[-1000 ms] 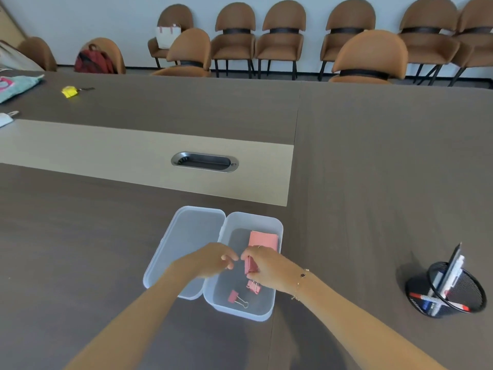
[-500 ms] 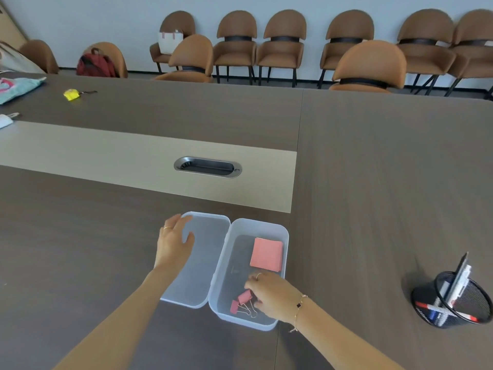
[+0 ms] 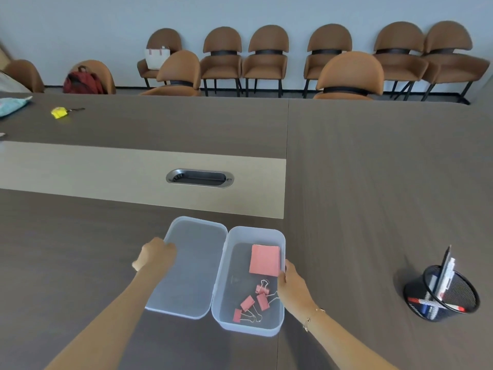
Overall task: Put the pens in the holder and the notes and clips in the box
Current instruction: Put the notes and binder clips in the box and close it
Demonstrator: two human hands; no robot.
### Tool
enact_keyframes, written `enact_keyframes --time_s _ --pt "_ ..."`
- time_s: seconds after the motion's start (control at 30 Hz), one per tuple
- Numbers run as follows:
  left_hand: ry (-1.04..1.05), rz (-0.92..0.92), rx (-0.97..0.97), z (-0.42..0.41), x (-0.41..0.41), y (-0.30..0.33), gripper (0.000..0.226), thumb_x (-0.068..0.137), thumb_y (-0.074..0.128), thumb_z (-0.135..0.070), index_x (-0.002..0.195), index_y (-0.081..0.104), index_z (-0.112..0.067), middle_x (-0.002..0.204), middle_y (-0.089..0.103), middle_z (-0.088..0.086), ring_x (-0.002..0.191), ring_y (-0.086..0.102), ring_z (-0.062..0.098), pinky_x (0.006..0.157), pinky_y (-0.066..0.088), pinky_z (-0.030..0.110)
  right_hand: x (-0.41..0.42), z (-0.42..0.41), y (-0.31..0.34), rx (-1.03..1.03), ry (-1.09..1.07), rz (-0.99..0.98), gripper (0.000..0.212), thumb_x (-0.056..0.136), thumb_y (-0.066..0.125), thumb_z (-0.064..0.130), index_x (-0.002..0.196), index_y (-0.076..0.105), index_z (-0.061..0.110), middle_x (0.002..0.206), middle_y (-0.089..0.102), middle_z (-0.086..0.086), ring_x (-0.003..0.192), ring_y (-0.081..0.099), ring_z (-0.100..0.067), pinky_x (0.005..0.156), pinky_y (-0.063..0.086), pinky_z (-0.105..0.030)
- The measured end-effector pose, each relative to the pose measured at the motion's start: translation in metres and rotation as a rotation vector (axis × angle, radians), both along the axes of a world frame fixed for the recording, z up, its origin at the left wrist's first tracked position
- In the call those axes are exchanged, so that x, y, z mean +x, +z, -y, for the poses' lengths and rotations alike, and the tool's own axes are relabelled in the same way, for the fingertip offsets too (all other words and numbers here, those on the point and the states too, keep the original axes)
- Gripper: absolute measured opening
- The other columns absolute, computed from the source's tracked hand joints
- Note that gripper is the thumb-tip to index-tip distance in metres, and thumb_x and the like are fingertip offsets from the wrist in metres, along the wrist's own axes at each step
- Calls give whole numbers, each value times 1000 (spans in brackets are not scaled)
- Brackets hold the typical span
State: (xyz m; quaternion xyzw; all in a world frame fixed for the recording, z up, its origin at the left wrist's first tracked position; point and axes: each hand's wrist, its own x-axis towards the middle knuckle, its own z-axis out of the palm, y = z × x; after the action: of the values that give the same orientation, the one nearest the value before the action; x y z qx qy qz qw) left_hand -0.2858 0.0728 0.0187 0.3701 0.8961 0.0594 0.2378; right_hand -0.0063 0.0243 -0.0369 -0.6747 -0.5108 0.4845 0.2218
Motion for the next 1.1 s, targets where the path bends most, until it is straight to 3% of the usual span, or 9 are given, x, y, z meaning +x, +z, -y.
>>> enact_keyframes --time_s 0.17,0.3,0.4,0.5,0.6,0.77,0.87,0.97,1.1 --pt "-96 102 10 -14 5 42 47 95 27 -28 106 59 6 79 55 12 72 52 28 73 41 31 5 -5 6 -26 -4 -26 33 100 33 22 133 36 16 106 54 4 92 54 -12 65 42 -8" --pt "-215 210 -5 -15 23 76 46 93 33 -28 97 66 4 88 73 16 80 71 35 83 59 40 11 -5 13 -51 -26 -2 33 100 34 23 130 42 13 107 57 1 87 54 -11 62 41 -10" --pt "-325 263 5 -11 48 94 43 93 36 -33 99 62 1 95 69 13 74 70 33 85 59 40 16 -5 16 -86 -30 2 33 99 36 24 126 48 10 99 59 0 78 55 -8 62 43 -12" --pt "-395 321 39 -7 74 102 41 93 37 -39 84 56 -3 81 58 8 64 65 28 80 57 36 20 -4 21 -152 -36 -60 32 97 35 30 116 56 14 110 64 -4 95 62 -16 84 56 -30" --pt "-391 414 43 -9 97 101 40 94 37 -42 87 60 -10 81 63 4 60 61 20 61 54 28 25 -3 42 -251 -127 -266 31 100 31 30 99 58 14 103 63 -7 99 60 -22 91 50 -35" --pt "-478 449 67 -12 111 75 31 92 42 -40 96 58 -14 98 61 5 82 54 21 79 47 33 41 -9 48 -322 -245 -471 45 101 28 36 128 46 6 101 61 -7 98 55 -24 100 42 -37" --pt "-533 406 58 -7 113 51 65 89 54 -45 144 31 -21 144 36 10 124 45 23 93 39 31 44 -9 43 -313 -241 -422 46 97 39 41 128 48 8 123 56 -13 103 53 -22 104 42 -40" --pt "-570 422 -50 -4 116 25 99 73 69 -52 149 8 -32 156 11 10 146 16 21 106 38 37 43 -6 41 -265 -172 -381 24 94 48 36 107 52 17 104 59 -2 101 54 -19 103 45 -40" --pt "-572 370 -145 5 126 1 125 63 74 -60 149 -15 -34 159 -7 9 142 29 27 108 38 40 36 0 42 -231 -111 -320 17 90 51 17 84 66 24 92 68 -11 85 65 -22 78 57 -29"
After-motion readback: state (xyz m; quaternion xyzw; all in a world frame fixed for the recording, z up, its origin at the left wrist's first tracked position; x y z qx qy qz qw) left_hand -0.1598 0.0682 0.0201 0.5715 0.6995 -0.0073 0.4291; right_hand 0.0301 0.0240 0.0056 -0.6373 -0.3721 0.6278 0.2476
